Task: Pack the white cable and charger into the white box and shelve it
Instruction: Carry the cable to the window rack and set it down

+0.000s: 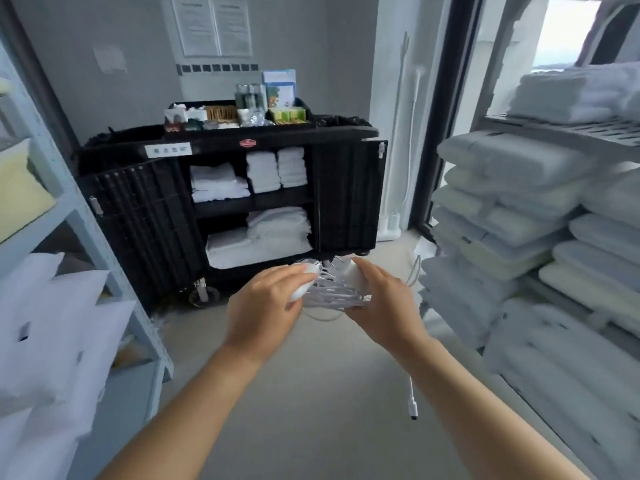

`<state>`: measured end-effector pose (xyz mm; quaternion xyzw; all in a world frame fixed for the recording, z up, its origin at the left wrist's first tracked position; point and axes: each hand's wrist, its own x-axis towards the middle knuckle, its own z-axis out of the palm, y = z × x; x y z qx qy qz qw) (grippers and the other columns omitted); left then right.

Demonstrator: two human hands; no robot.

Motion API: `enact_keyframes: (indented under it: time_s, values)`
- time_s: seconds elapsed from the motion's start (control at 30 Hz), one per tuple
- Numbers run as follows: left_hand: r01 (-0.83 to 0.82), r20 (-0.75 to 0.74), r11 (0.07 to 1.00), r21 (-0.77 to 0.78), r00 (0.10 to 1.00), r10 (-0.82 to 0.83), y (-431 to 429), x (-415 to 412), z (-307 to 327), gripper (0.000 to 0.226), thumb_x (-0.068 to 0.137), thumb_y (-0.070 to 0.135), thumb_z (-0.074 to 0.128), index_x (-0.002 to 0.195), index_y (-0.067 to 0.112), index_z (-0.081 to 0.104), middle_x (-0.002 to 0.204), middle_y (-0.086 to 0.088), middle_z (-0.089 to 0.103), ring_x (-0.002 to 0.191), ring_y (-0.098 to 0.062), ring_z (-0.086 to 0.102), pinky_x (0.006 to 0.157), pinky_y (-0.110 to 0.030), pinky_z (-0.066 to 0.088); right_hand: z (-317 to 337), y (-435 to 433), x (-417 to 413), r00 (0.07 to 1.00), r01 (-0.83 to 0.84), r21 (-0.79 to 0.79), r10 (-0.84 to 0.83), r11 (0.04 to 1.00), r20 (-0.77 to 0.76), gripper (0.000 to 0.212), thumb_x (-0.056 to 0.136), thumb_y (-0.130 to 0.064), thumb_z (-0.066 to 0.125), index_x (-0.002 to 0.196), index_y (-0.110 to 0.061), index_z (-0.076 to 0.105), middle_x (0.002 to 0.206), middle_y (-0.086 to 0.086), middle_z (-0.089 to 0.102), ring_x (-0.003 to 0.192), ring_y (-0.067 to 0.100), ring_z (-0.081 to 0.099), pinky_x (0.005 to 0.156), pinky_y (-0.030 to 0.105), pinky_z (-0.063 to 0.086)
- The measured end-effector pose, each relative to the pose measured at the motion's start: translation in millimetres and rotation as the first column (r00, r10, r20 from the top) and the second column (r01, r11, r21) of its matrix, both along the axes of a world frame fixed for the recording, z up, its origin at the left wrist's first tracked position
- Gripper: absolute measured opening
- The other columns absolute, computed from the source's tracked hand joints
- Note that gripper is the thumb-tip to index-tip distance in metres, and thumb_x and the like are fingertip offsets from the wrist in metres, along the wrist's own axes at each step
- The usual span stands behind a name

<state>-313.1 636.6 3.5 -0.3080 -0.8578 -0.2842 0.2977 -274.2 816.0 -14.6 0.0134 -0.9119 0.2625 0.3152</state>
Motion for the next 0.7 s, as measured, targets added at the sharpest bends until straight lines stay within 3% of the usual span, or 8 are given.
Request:
enact_keyframes:
  time_s: [0.33, 0.53, 0.7]
  values:
    - [0.319, 0.024, 0.947, -0.036, 0.948, -0.318, 155, -87, -12, 0.04, 0.062, 0.004, 0.079, 0.095, 0.025, 0.073, 0.102, 0.007, 0.072, 0.092, -0.015, 0.066, 0.073, -0.022, 0.049, -12, 131, -31, 0.946, 0.322, 0.005, -0.322, 0.947, -0.036, 0.063, 0.059, -0.014, 0.08, 0.118, -0.013, 0.057, 0.105, 0.008, 0.069, 0.085, 0.03, 0.064, 0.067, 0.024, 0.037]
    - [0.535, -0.022, 0.844, -0.022, 0.844, -0.536, 252, -143, -5, 0.043, 0.063, 0.003, 0.079, 0.1, 0.024, 0.071, 0.106, 0.005, 0.07, 0.096, -0.02, 0.064, 0.075, -0.034, 0.056, 12, 204, -56, 0.868, 0.491, 0.019, -0.487, 0.871, -0.098, 0.061, 0.055, -0.013, 0.084, 0.112, -0.008, 0.061, 0.1, 0.011, 0.071, 0.08, 0.031, 0.067, 0.069, 0.037, 0.052]
    - [0.639, -0.046, 0.769, -0.006, 0.768, -0.639, 332, -158, 10, 0.042, 0.063, 0.006, 0.079, 0.1, 0.026, 0.071, 0.104, 0.007, 0.071, 0.095, -0.017, 0.064, 0.078, -0.023, 0.048, 23, 259, -55, 0.768, 0.633, 0.021, -0.625, 0.774, -0.137, 0.057, 0.058, -0.013, 0.083, 0.111, -0.009, 0.06, 0.101, 0.009, 0.07, 0.083, 0.03, 0.067, 0.071, 0.032, 0.05]
